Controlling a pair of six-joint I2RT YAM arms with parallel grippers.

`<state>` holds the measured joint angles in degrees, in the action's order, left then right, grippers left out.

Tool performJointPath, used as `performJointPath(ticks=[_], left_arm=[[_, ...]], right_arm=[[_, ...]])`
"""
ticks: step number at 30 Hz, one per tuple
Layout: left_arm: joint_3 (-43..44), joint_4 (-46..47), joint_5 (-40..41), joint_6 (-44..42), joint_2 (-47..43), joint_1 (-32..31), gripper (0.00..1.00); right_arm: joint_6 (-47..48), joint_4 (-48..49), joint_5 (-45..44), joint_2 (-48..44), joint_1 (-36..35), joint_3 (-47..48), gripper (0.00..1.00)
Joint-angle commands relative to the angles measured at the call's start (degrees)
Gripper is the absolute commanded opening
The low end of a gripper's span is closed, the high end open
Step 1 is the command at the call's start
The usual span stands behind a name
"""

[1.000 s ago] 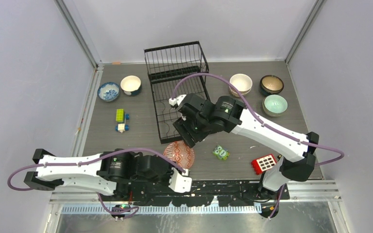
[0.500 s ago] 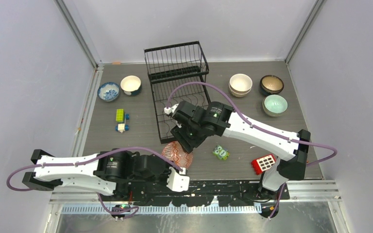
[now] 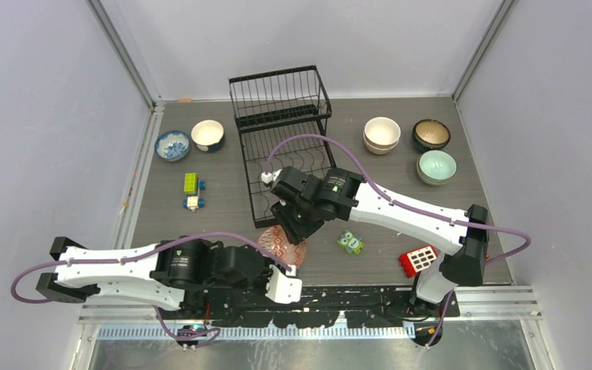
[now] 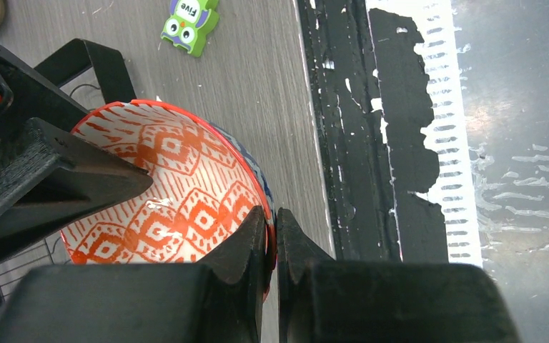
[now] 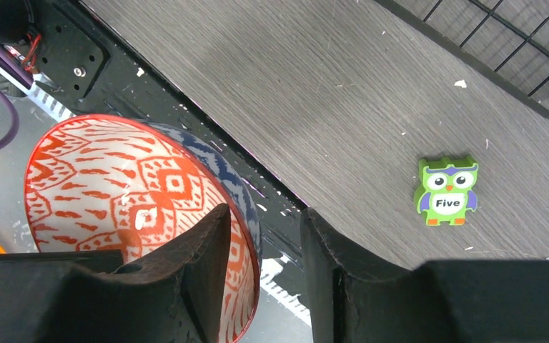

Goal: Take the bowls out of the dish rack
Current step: Place the bowl at the center of the board.

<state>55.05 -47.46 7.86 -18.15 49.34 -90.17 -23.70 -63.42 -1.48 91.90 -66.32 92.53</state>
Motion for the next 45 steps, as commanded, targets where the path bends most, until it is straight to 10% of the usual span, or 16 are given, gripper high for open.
performJointPath(ticks=[1, 15, 26, 45], left_arm=[[1.2, 1.7, 0.4, 0.4, -0.2, -0.3, 0.0], [0.0, 3.4, 2.0, 3.3, -0.1, -0.3, 0.06], [0.7, 5.7, 8.7, 11.0, -4.5, -0.3, 0.98], [3.3, 21.6, 37.2, 34.8, -4.4, -0.2, 1.0]], right_arm=[[-2.3, 3.6, -0.8, -1.5, -0.2, -1.1, 0.44], [-4.2, 6.7, -0.9, -3.1, -0.3, -3.6, 0.01], [-5.8, 12.6, -8.1, -9.6, -0.3, -8.5, 0.01], [-8.3, 26.9, -23.0, -25.3, -0.3, -27.9, 0.01]])
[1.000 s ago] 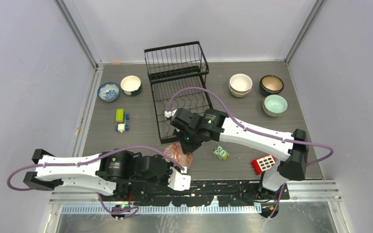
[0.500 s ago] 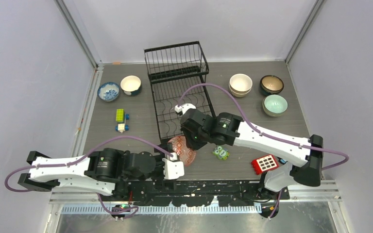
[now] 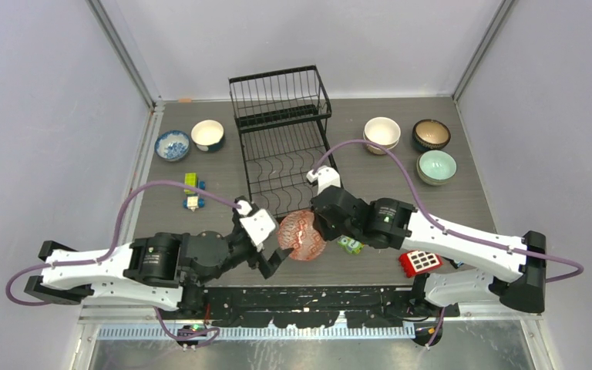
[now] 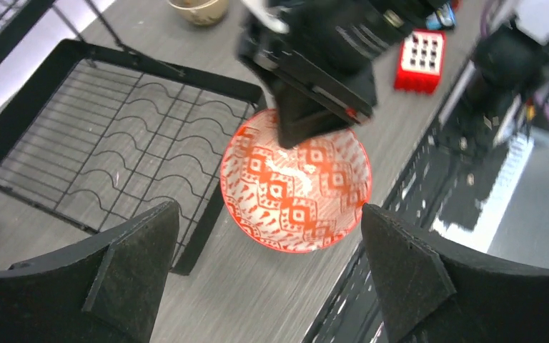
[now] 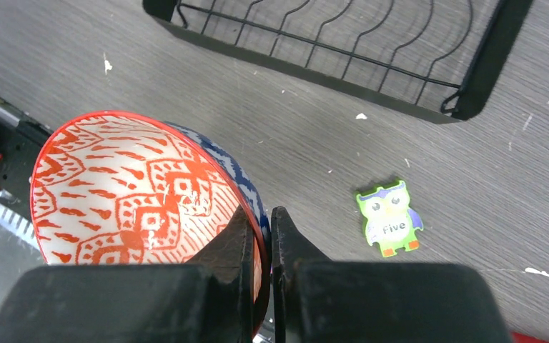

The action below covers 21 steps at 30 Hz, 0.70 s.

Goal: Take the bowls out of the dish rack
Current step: Place the bowl at the center of the board.

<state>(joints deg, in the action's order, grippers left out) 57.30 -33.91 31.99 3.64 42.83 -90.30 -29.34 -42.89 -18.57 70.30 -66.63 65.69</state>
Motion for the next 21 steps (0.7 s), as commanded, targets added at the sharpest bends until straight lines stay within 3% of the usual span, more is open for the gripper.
performJointPath(ticks=[1, 4, 7, 13, 21], left_arm=[[1.4, 7.7, 14.5, 16.0, 3.2, 0.0, 1.0], [1.6, 8.3, 15.9, 23.9, 6.2, -0.1, 1.0], [-0.2, 7.8, 22.9, 35.9, 7.5, 0.0, 0.99], [-0.4, -7.2, 34.5, 62.3, 9.5, 0.0, 1.0], [7.3, -18.9, 38.8, 64.2, 15.8, 0.2, 1.0]], right_arm=[[-3.0, 6.4, -6.7, -4.1, 0.0, -1.3, 0.01], [-4.0, 6.8, -8.8, -5.3, 0.0, -2.3, 0.01], [-5.2, 7.5, -9.8, -6.0, 0.0, -3.2, 0.01], [-7.0, 7.8, -9.8, -6.8, 0.0, -4.4, 0.01], [-8.6, 7.3, -11.0, -7.5, 0.0, -5.1, 0.02]])
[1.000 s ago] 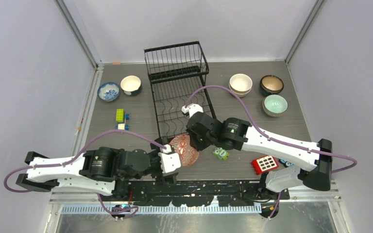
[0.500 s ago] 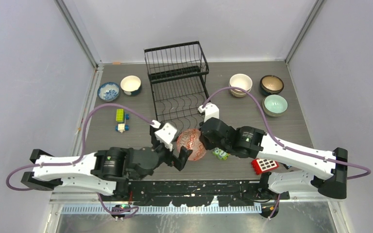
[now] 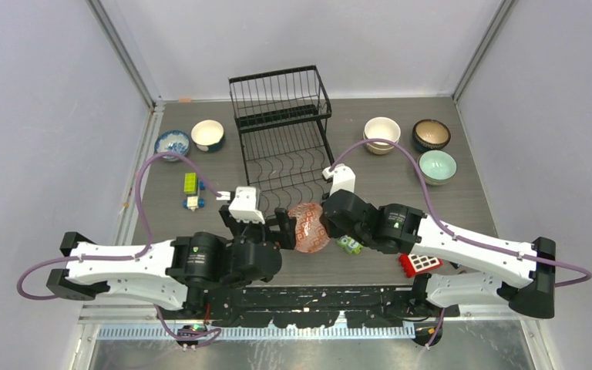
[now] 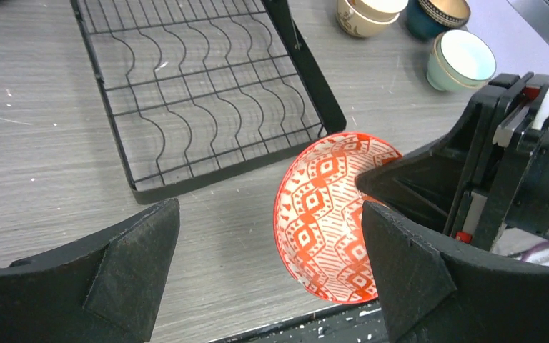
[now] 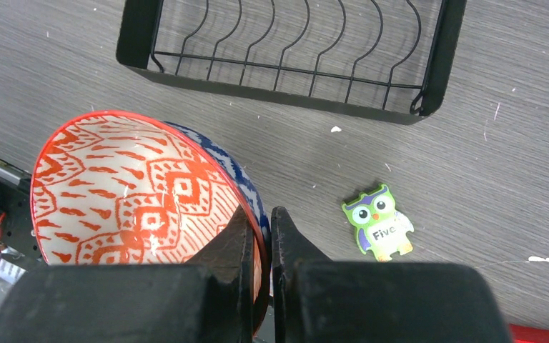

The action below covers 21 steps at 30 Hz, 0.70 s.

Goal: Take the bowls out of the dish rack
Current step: Place the bowl at the center of the board.

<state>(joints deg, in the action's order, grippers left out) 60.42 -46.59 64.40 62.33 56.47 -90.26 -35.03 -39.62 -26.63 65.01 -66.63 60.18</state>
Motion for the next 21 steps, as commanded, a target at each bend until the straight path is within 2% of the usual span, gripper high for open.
performJointPath(ticks=[1, 5, 9, 15, 21], left_arm=[[4.7, -7.0, 6.2, 5.5, 3.1, 0.4, 1.0], [5.0, -8.0, 3.3, 6.2, 4.9, 2.5, 1.0], [2.3, -5.1, 1.2, 5.9, 4.5, 5.0, 1.0], [0.5, -2.3, -8.0, 5.4, 3.7, 11.1, 1.0], [4.1, -7.3, -11.0, 8.1, 6.3, 12.8, 1.0]], right_arm=[[-3.0, 4.2, -3.0, -2.2, 0.0, 0.4, 0.02], [-3.5, 4.8, -3.0, -2.1, 0.0, 0.3, 0.02], [-3.7, 4.7, -2.9, -1.3, 0.0, 0.9, 0.02], [-4.9, 4.6, -3.2, -1.1, 0.0, 1.0, 0.02], [-7.6, 4.6, -4.4, -0.6, 0.0, 0.9, 0.01]])
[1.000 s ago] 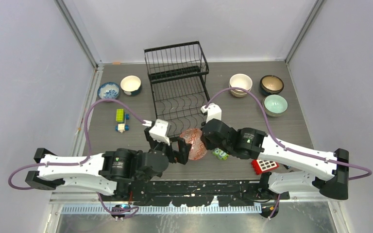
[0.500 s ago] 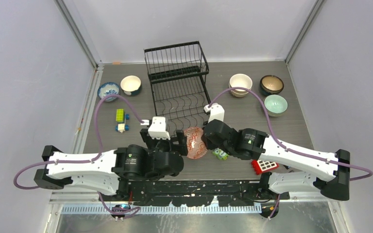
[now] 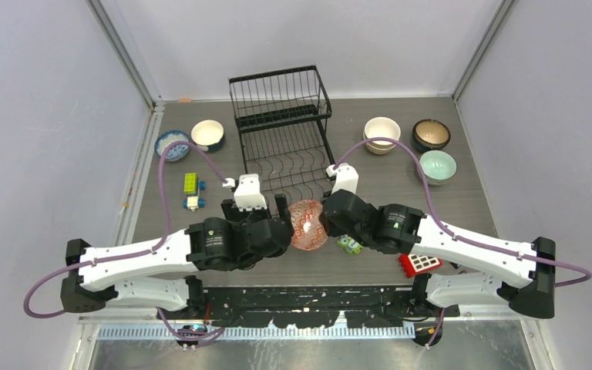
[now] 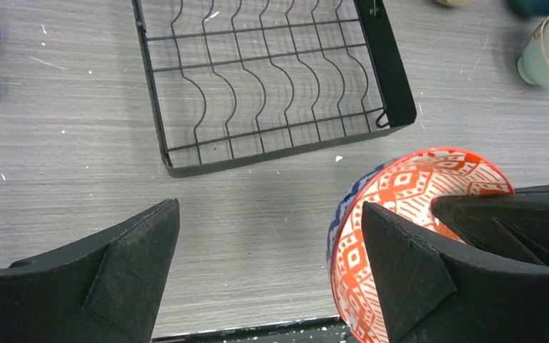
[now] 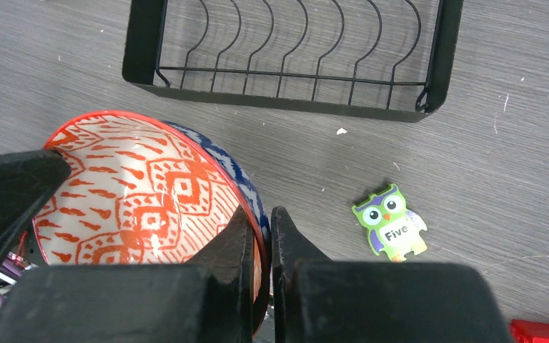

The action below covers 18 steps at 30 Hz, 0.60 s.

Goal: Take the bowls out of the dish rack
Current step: Place the bowl at the center of the board.

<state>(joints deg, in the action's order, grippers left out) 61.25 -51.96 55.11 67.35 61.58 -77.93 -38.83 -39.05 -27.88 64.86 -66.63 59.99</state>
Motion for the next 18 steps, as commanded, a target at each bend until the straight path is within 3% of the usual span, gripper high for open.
performJointPath(ticks=[1, 13, 18], left_arm=[[3.8, -2.5, -1.3, 3.6, 1.7, 0.5, 1.0], [6.9, -4.4, -5.2, 9.9, 9.6, 1.9, 1.0], [3.9, -1.6, -6.0, 12.1, 8.3, 2.2, 0.87]], right_arm=[[-4.2, 3.9, -3.2, -0.2, 0.0, 1.1, 0.01], [-11.2, 0.1, -6.4, 0.3, 0.0, 2.9, 0.01], [-12.1, -0.6, -6.9, -0.2, 0.0, 3.4, 0.01]])
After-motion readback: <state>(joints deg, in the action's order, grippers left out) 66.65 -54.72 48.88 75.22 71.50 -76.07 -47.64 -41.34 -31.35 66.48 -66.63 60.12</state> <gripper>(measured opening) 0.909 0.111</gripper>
